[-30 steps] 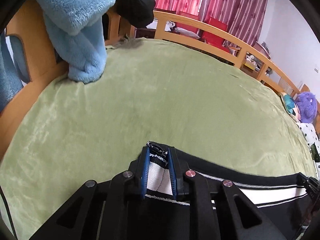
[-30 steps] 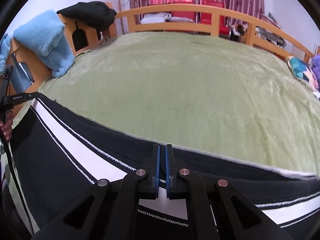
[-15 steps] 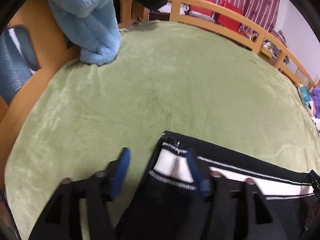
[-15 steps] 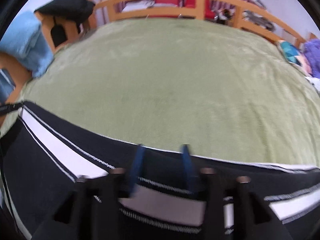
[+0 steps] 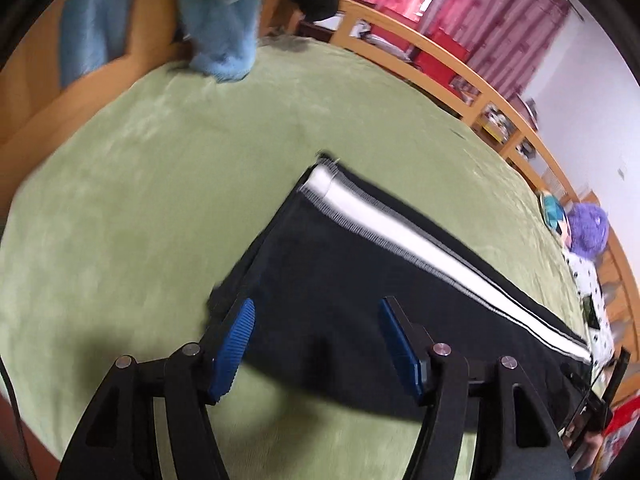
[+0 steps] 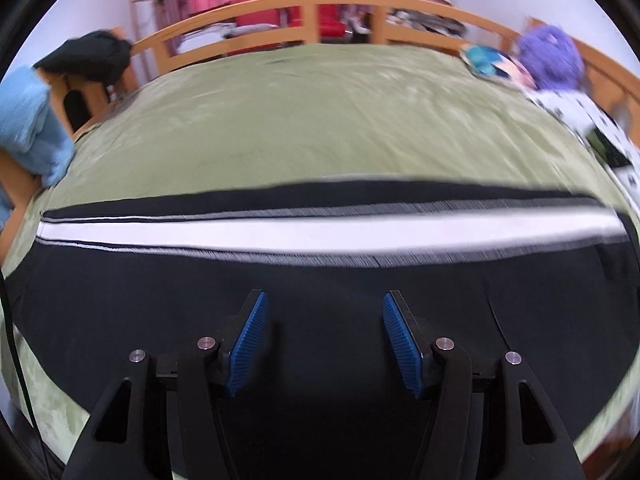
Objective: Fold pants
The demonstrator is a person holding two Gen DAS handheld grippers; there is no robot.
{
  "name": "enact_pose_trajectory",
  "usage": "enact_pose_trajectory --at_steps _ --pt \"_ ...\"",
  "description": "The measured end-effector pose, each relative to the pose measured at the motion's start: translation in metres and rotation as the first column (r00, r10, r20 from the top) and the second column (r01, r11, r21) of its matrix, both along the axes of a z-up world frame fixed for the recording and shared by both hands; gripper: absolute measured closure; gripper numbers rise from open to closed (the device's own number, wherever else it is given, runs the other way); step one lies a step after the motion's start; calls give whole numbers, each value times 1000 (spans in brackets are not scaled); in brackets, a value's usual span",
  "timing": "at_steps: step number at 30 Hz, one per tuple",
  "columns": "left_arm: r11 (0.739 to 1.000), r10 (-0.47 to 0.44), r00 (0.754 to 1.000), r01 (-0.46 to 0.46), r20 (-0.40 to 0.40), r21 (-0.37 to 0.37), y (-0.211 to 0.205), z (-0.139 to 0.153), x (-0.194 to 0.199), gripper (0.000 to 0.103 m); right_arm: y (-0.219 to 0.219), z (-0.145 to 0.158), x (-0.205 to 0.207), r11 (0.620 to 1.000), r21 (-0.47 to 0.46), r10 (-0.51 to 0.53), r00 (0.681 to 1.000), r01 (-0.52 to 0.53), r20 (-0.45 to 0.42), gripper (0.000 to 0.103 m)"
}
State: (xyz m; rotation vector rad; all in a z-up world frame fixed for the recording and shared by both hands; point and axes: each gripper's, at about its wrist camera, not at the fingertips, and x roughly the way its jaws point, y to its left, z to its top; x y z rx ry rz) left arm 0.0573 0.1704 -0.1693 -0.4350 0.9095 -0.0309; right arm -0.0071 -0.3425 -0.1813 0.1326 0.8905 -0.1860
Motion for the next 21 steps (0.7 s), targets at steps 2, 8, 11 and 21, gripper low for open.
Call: enact_pose_trajectory --at_steps 2,8,11,21 --pt "999 35 999 -35 -22 -2 3 -13 -6 41 -6 1 -14 999 25 -44 999 44 1 43" --pt "990 83 994 -90 -66 -109 15 -54 12 41 -11 5 -45 989 91 -117 993 117 -1 43" --pt "981 116 992 -122 -47 -153 22 -63 27 43 -11 5 -60 988 63 -143 990 144 -17 43" --pt "968 81 994 -60 77 -243 36 -35 10 89 -3 -2 -72 984 76 -154 984 162 -93 51"
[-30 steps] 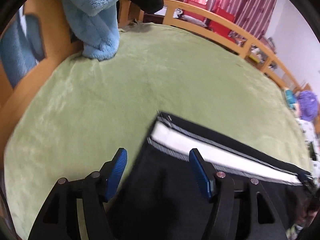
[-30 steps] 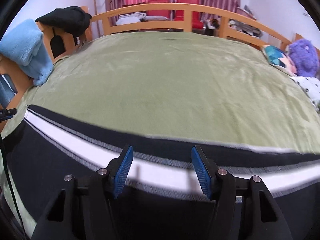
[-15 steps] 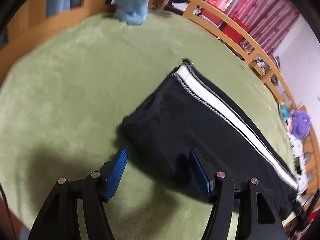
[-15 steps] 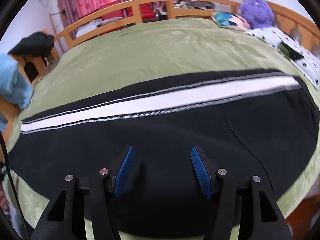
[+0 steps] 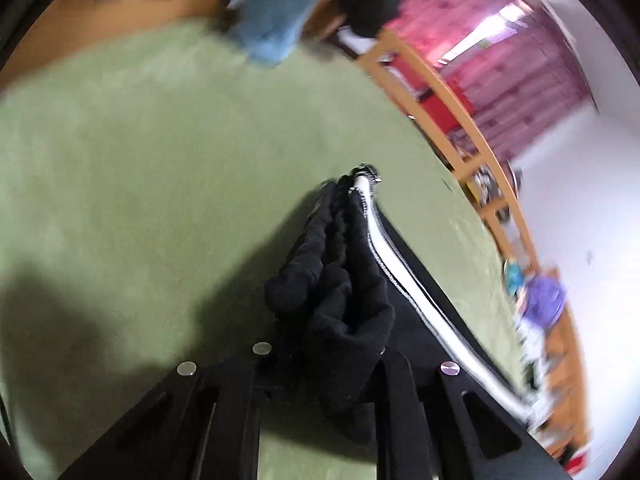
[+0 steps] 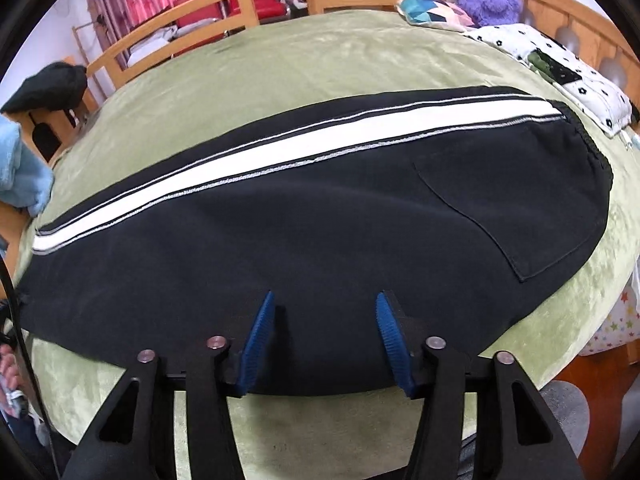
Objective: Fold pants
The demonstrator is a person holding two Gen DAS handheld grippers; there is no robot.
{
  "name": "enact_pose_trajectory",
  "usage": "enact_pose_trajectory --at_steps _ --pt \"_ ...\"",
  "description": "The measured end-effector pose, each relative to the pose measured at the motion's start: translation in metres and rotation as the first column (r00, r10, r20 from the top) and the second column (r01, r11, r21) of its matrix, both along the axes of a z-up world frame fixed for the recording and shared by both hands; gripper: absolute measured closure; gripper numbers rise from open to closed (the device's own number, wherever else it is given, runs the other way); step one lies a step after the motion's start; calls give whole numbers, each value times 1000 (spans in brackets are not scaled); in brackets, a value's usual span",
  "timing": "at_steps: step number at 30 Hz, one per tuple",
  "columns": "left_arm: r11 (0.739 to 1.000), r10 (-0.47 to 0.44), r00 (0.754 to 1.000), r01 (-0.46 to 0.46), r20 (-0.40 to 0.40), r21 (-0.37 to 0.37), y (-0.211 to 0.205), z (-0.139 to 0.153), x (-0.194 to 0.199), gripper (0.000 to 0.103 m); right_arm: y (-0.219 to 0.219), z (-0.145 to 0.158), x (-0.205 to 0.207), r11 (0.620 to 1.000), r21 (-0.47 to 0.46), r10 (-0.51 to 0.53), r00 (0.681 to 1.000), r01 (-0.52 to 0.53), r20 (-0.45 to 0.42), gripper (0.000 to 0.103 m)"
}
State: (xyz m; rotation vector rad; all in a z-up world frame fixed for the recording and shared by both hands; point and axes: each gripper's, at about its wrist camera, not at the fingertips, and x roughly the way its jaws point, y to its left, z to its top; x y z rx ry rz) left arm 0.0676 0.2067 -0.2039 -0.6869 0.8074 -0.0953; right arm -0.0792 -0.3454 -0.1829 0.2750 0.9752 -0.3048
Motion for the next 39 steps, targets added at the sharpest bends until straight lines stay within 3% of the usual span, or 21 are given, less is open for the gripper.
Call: enact_pose_trajectory --at_steps 3,6,8,10,13,15,18,20,23,25,30,33,36,39 --pt "1000 -6 999 6 -52 -1 2 -12 6 86 9 7 -3 999 -29 15 1000 -14 26 51" --pt "995 8 982 -26 -189 -94 15 -39 11 73 14 7 -8 999 -43 20 999 -19 38 48" --pt "988 12 984 -40 -179 -149 20 -45 2 69 14 3 -9 999 -34 15 999 -14 36 48" --pt "988 15 988 -38 -152 -151 20 -44 -5 62 11 -1 -11 1000 -18 5 1000 -5 29 48" --pt "989 37 988 -58 -152 -138 17 -45 -2 64 8 -6 -13 1000 28 -7 1000 6 27 48" --pt "990 43 990 -60 -135 -130 15 -40 2 80 7 -7 -15 999 45 -8 1000 7 30 48" --pt "996 37 996 -43 -84 -72 9 -13 1 83 8 -4 -20 998 54 8 999 -10 49 48" --pt "999 27 999 -26 -35 27 -6 18 -1 83 4 1 -22 999 48 21 997 -25 72 48" --pt "981 -25 998 14 56 192 -48 70 -3 83 1 8 -28 999 30 40 994 -43 102 48" --pt "963 -83 990 52 110 263 -77 102 -6 83 -3 11 -30 998 29 51 992 -55 119 48" --pt "936 -272 943 214 189 280 -165 162 -11 83 -20 18 -45 999 11 51 988 -53 144 48" --pt "898 -374 904 298 205 325 -236 184 -12 83 -42 24 -64 999 36 8 982 -15 187 48" --pt "861 -459 866 379 197 340 -303 189 -14 84 -65 22 -82 995 97 -41 976 21 215 48" --pt "804 -563 811 493 158 332 -370 179 -19 83 -84 18 -97 990 128 -83 972 55 220 48"
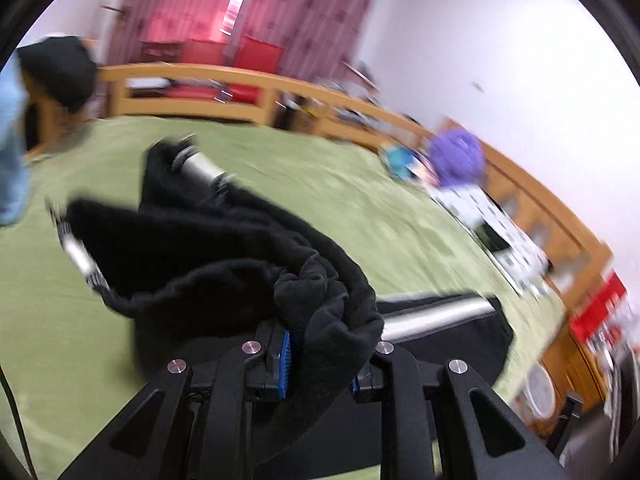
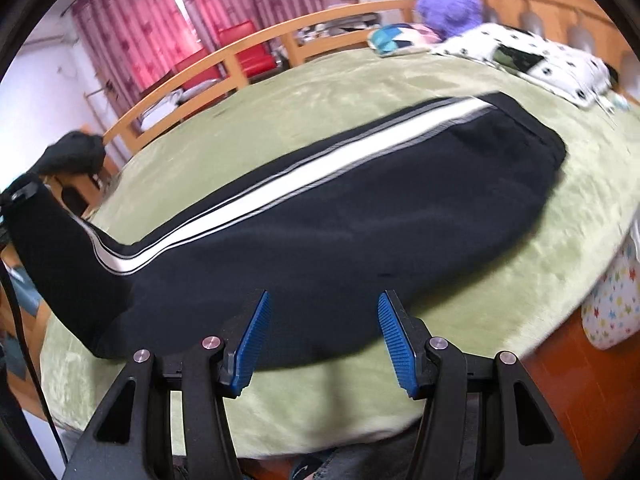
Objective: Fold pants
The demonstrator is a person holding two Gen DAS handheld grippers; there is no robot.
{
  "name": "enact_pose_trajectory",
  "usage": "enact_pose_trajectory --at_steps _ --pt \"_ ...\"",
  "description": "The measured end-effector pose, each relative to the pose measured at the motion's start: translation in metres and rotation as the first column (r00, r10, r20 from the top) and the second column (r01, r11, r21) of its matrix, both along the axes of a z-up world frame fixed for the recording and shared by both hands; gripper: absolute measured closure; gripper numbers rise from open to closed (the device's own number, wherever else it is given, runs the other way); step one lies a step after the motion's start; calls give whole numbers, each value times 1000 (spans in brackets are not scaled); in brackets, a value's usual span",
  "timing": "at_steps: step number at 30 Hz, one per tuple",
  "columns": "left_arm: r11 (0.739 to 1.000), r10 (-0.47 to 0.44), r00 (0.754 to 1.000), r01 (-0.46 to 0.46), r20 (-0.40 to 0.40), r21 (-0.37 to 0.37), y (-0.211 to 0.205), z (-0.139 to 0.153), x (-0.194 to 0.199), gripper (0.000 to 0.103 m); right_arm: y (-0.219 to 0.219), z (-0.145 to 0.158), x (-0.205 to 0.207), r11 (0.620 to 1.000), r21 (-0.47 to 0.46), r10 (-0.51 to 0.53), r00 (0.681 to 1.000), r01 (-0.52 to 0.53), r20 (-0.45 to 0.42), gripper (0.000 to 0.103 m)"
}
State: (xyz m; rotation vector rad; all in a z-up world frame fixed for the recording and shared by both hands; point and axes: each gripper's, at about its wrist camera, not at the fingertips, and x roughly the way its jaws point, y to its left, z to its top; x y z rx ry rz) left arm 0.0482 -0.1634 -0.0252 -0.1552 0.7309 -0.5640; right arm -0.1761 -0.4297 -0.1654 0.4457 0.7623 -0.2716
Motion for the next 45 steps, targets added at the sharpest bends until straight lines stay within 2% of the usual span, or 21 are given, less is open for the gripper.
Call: enact_pose_trajectory --at_steps 2,6,7,9,11,14,17,21,27,28,29,30,31,33,34,36,38,40,43,44,45 --pt "997 -77 996 77 -50 1 -35 -14 -5 83 -12 -3 -7 1000 -12 -18 1000 17 -12 48" --pt "978 -205 961 208 -185 -2 -64 -49 -20 62 -35 -10 -17 998 -10 -55 998 55 -24 47" --pt "977 -210 958 212 -193 -13 -59 -54 -24 59 -40 -11 -18 998 3 -58 998 58 -25 47" --pt "978 -207 961 199 -186 -59 -41 -58 -31 41 -44 -14 -16 998 24 -55 998 55 -18 47" --pt "981 -191 967 182 -167 -71 -24 -59 -34 36 -45 -16 -10 998 42 -39 999 39 -4 47" --pt "994 -107 985 106 -139 -10 6 -62 -38 35 -35 -17 13 997 69 19 1000 -20 16 46" --pt "999 6 988 2 -152 48 29 -75 -32 35 -17 -17 41 989 98 103 994 -107 45 46" --pt "993 117 968 -107 -221 56 78 -101 -31 35 11 -20 80 968 140 199 976 -209 82 45" --pt "982 187 936 -190 -298 16 119 -126 -34 35 60 -29 116 923 150 343 934 -355 102 46" --pt "980 192 933 -199 -306 11 123 -128 -35 35 71 -35 126 907 146 389 918 -396 75 49" --pt "979 193 930 -203 -312 3 127 -130 -35 35 79 -41 132 906 124 405 914 -406 31 59" --pt "980 189 930 -201 -314 -5 129 -131 -35 35 84 -44 137 916 85 395 919 -393 -11 79" --pt "980 184 932 -197 -312 -9 128 -133 -35 35 88 -45 140 922 47 385 922 -383 -40 79" --pt "981 181 936 -192 -302 -5 131 -133 -37 35 91 -37 136 916 34 400 916 -400 -5 85" --pt "982 181 937 -191 -299 -5 132 -132 -37 35 91 -29 130 918 31 394 919 -395 19 86" --pt "983 166 942 -180 -292 -21 137 -131 -39 35 89 2 103 911 43 402 906 -410 131 86" --pt "986 147 950 -163 -277 -38 142 -129 -40 35 89 16 83 905 66 403 897 -420 182 86" --pt "987 139 953 -156 -269 -46 145 -129 -37 35 94 15 70 905 69 406 901 -419 153 85" --pt "988 111 950 -137 -292 -70 149 -134 -33 35 109 -24 69 918 20 397 918 -397 -4 78" --pt "989 103 949 -130 -298 -72 151 -135 -33 35 112 -43 72 921 29 390 918 -388 -70 76" --pt "989 99 950 -126 -296 -74 153 -136 -35 35 112 -51 73 921 46 388 917 -386 -90 76"
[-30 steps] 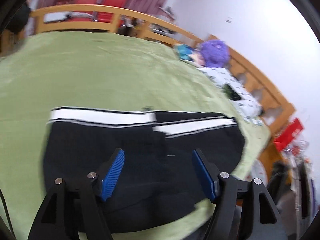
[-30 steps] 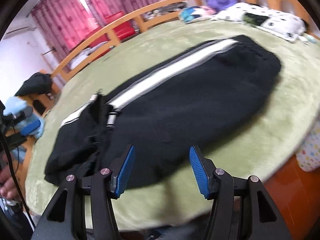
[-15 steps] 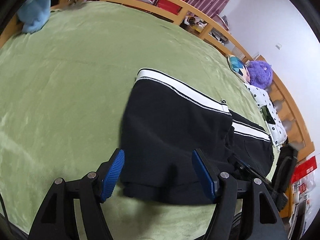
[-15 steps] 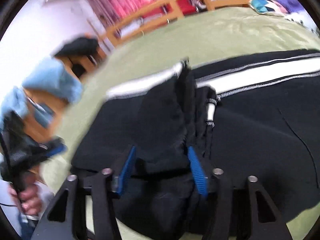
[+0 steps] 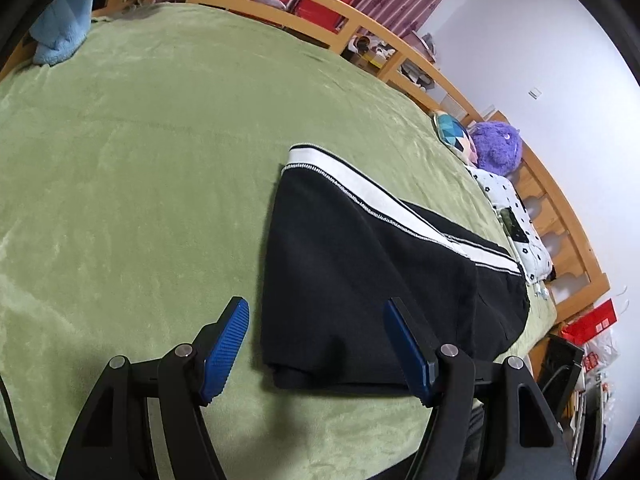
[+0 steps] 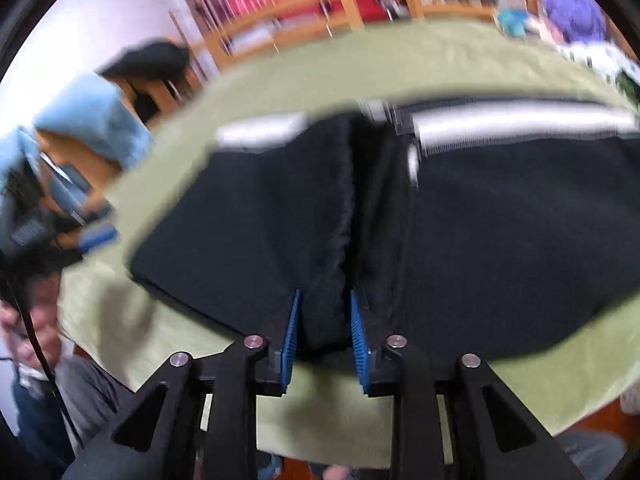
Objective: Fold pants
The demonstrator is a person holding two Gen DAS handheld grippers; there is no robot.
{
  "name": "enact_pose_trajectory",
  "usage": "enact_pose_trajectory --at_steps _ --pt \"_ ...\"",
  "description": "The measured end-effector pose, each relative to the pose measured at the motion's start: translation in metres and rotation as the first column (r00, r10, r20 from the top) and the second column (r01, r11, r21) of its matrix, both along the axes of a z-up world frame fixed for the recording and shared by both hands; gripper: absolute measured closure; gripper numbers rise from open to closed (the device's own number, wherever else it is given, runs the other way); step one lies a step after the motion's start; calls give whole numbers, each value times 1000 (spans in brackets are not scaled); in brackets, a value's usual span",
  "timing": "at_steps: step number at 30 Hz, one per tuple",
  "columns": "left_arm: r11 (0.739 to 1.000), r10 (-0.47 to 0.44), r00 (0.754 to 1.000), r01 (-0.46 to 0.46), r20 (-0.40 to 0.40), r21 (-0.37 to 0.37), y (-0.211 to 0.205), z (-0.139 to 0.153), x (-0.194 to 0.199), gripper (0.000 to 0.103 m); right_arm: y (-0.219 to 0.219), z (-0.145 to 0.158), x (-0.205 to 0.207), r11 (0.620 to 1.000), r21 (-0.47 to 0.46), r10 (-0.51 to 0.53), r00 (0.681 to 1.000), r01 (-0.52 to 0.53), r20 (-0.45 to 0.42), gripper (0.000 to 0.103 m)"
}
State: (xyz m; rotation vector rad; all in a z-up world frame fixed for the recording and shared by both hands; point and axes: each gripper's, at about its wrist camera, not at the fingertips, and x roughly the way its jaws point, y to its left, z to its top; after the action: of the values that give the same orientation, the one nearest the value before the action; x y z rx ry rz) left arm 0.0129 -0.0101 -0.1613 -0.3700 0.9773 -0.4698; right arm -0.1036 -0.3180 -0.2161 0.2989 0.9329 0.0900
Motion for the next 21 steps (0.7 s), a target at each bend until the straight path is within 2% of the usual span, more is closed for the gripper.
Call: enact_pose_trajectory --at_steps 2,4,6,8,11,13,17,18,19,20,21 --pt "1000 -7 1000 6 16 6 6 -1 -3 35 -3 -3 -5 999 32 -4 1000 4 -5 72" --pt "1000 -5 1000 4 21 13 10 -3 -4 35 -7 11 -6 998 59 8 1000 -9 24 56" --pt "1000 9 1000 -9 9 3 14 -7 0 35 -13 30 -3 1000 28 -3 995 0 103 30" --pt "1000 17 1000 -18 -5 -13 16 -10 5 35 -21 43 10 999 -24 -23 987 28 160 28" --pt "1000 21 1000 -21 -6 -5 15 -11 11 35 -39 41 44 999 0 -41 988 41 150 28" --pt "1000 19 1000 -19 -4 4 13 -9 14 35 -56 25 82 996 34 -89 993 86 81 28" --pt "1000 4 1000 -5 9 28 7 -3 20 35 -67 -11 126 988 132 -69 996 76 -57 27" --pt "1000 0 1000 -1 13 31 4 -2 22 35 -68 -15 130 987 138 -71 996 79 -59 32" --pt "999 -2 1000 2 14 34 3 -2 23 35 -69 -14 131 988 135 -75 997 79 -35 41" --pt "999 -4 1000 4 12 38 0 -3 26 35 -69 -12 133 988 136 -66 998 69 -21 70" --pt "999 -7 1000 6 11 41 -2 -3 28 35 -67 -8 135 991 126 -44 999 45 -12 87"
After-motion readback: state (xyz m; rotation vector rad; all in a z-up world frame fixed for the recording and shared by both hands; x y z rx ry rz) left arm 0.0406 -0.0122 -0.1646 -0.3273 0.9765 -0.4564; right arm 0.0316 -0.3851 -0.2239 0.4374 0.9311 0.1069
